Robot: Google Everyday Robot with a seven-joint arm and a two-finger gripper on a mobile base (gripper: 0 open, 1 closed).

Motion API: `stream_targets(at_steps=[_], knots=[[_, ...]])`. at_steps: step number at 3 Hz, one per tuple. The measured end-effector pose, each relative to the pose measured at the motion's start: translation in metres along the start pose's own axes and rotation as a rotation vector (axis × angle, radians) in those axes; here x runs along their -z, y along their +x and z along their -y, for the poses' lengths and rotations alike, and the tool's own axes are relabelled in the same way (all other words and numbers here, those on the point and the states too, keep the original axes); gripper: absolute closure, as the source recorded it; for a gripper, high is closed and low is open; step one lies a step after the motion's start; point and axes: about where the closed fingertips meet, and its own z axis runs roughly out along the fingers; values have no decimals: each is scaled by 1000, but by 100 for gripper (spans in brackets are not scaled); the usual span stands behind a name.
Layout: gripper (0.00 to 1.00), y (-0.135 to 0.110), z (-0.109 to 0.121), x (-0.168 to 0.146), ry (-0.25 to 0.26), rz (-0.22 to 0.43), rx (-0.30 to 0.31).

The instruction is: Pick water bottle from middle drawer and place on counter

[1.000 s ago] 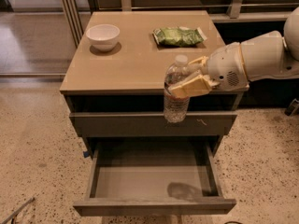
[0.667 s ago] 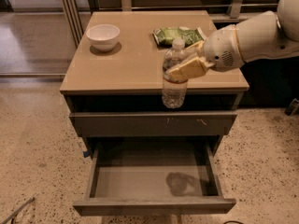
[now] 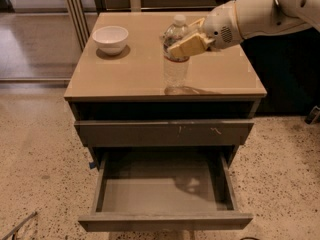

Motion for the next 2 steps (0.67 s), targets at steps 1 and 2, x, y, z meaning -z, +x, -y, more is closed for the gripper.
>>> stream_targets(at_steps=[1,2], knots=[[100,2,17,-17,-6,4,-19],[100,10,30,-29,-16,-6,-58]])
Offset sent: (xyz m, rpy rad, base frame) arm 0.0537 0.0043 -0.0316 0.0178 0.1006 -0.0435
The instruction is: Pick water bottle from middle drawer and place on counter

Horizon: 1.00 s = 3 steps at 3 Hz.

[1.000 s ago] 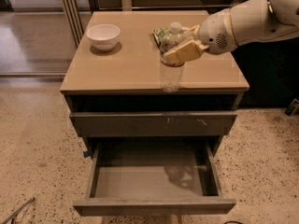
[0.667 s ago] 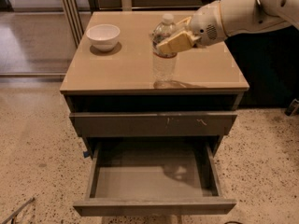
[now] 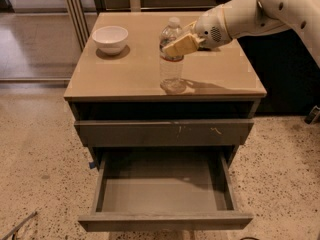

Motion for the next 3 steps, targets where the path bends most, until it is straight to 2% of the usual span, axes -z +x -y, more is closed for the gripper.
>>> stream_targets(at_steps=[1,2,3], knots=[[100,7,7,-8,-9,-7,-37],[81,7,7,-8,-9,-7,-37],[58,7,7,-8,-9,-7,-37]])
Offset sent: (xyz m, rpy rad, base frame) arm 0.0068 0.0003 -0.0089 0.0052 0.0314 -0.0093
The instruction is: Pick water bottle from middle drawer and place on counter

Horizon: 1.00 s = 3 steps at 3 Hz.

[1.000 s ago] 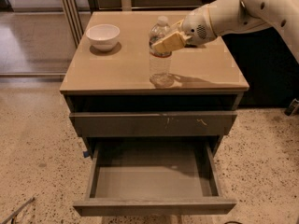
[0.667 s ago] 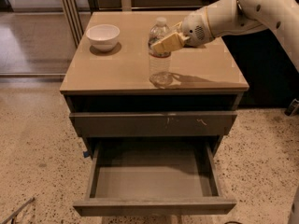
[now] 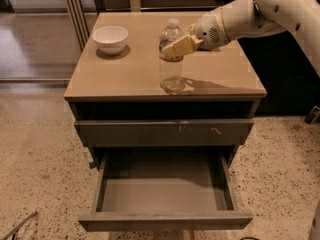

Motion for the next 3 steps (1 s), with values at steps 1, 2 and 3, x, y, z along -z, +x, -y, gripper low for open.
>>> stream_targets(at_steps=[1,2,3], knots=[[35,0,0,0,0,0,0],[11,0,0,0,0,0,0],[0,0,0,0,0,0,0]])
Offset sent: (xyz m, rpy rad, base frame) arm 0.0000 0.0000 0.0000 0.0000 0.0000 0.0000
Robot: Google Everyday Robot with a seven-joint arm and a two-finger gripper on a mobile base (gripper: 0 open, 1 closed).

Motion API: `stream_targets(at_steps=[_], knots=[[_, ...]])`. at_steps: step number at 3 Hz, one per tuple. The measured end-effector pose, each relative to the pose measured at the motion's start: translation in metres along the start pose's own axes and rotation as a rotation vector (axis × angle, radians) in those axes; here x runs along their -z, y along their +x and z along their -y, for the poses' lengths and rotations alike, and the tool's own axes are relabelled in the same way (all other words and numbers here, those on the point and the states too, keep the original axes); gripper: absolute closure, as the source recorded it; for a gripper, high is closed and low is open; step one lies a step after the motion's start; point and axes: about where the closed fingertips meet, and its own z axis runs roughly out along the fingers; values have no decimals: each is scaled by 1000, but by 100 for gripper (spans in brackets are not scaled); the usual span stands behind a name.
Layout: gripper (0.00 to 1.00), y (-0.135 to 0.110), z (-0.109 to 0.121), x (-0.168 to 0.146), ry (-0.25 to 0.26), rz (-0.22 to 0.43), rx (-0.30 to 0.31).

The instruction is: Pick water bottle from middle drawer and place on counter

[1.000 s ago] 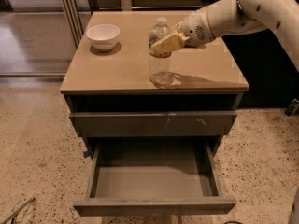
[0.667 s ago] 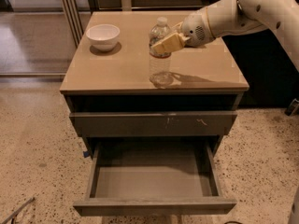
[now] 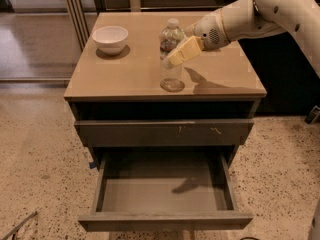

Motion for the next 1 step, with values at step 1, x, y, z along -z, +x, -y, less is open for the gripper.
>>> stream_targets(at_steps=[1], knots=[[0,0,0,0,0,0,0]])
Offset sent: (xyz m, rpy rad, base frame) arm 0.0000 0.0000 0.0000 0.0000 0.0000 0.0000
